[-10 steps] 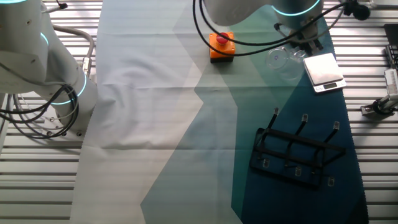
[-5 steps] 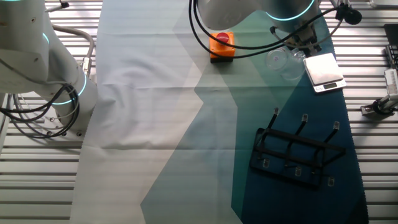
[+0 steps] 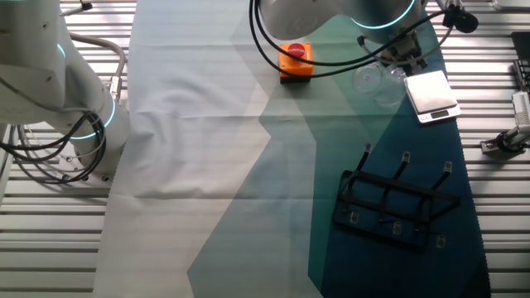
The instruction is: Take the cup off the cup rack
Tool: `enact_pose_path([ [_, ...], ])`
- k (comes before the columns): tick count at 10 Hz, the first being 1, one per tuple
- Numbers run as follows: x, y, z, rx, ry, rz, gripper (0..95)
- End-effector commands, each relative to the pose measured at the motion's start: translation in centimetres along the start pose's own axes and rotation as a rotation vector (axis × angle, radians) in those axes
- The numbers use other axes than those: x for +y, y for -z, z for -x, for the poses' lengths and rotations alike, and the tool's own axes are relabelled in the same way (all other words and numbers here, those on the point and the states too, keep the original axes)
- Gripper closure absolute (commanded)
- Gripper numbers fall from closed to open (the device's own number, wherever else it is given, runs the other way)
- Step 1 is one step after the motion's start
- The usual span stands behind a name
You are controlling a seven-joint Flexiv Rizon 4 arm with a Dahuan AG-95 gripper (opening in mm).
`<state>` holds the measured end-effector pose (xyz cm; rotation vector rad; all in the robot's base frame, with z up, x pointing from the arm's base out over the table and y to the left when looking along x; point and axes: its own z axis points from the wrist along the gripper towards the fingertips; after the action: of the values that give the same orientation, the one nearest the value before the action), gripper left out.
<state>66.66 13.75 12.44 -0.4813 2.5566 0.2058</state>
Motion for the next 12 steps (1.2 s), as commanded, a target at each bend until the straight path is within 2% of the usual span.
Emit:
enact_pose_path([
  [1,-0.05,-0.01,-0.07,-0.007,0.005,-0.013,95.0],
  [3,-0.06,-0.01,-0.08,-0.007,0.013,-0.013,95.0],
  [4,-0.06,-0.01,-0.10,-0.006,0.018,-0.015,76.0],
  [12,-0.11,-0.05,-0.23,0.000,0.038,-0.017,76.0],
])
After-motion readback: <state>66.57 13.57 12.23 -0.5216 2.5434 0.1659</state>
